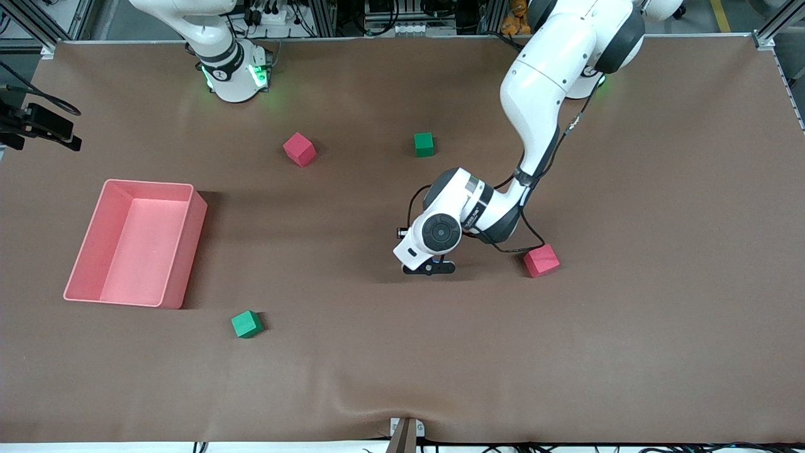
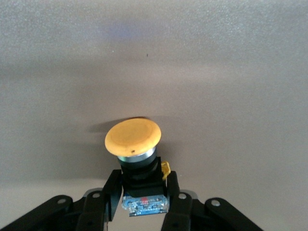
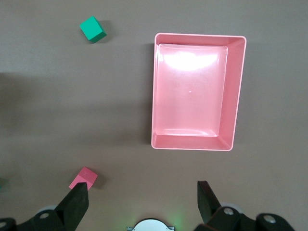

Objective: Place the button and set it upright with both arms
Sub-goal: 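Lift the button with the left gripper, yellow cap turned upward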

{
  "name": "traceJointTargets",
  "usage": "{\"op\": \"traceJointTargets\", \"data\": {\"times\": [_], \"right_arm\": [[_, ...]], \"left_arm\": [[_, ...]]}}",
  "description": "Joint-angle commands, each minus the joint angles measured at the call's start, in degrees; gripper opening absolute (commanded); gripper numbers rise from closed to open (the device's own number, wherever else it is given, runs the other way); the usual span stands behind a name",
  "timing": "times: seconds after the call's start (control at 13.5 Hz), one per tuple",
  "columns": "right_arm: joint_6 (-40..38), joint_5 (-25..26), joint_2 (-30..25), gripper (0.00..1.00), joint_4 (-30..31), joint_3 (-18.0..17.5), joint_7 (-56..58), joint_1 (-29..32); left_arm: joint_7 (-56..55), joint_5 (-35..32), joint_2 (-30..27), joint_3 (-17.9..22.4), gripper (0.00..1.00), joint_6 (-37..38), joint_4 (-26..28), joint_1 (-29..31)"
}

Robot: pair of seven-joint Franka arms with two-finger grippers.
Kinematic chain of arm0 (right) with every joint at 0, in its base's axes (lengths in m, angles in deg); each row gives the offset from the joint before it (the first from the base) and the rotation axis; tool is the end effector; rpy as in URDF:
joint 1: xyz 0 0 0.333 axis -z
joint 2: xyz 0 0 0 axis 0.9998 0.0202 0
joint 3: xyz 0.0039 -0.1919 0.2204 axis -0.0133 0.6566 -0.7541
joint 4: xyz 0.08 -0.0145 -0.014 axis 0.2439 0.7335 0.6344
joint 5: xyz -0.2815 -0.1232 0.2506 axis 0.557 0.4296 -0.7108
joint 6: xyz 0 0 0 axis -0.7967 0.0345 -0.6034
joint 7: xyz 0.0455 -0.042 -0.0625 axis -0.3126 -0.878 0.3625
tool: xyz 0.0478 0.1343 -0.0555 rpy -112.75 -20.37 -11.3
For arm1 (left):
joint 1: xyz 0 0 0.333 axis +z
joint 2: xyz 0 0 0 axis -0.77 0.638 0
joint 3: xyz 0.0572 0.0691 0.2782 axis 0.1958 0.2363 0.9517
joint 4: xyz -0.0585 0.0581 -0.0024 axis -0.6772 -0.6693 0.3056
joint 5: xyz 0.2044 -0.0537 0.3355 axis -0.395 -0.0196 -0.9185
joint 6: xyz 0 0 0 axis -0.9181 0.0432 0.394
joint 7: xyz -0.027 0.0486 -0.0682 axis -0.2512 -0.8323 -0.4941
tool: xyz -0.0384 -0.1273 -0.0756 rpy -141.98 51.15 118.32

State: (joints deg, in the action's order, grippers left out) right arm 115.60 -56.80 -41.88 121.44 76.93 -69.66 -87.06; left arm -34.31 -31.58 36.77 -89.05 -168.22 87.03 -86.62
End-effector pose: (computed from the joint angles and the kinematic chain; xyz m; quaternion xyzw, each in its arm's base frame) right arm 0.5297 -0.0336 0.5836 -0.9989 0.0152 0.0450 0.0049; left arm 0.5287 -0.4739 0.1199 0.9862 0.0069 -0.1594 0.0442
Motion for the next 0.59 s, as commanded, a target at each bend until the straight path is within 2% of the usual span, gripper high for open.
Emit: {"op": "traceJointTargets", "data": {"times": [0.0,0.07,0.22,0.52], "right_arm": [[-0.4,-0.59,0.13,1.0,-0.79,-0.6,0.37,-0.2],[-0.4,-0.59,0.04,1.0,-0.79,-0.6,0.37,-0.37],[-0.49,-0.59,0.04,1.0,-0.79,-0.6,0.28,-0.38],[-0.4,-0.59,0.04,1.0,-0.87,-0.6,0.28,-0.29]], "left_arm": [[-1.4,-1.14,-1.64,0.69,0.22,1.74,-0.47,-1.08],[-1.32,-1.23,-2.08,0.69,0.19,2.44,-0.56,-1.0],[-1.32,-1.58,-3.22,0.86,0.01,2.44,-0.56,-1.0],[-2.63,-4.48,-6.12,0.95,0.03,2.44,-0.56,-0.21]]}}
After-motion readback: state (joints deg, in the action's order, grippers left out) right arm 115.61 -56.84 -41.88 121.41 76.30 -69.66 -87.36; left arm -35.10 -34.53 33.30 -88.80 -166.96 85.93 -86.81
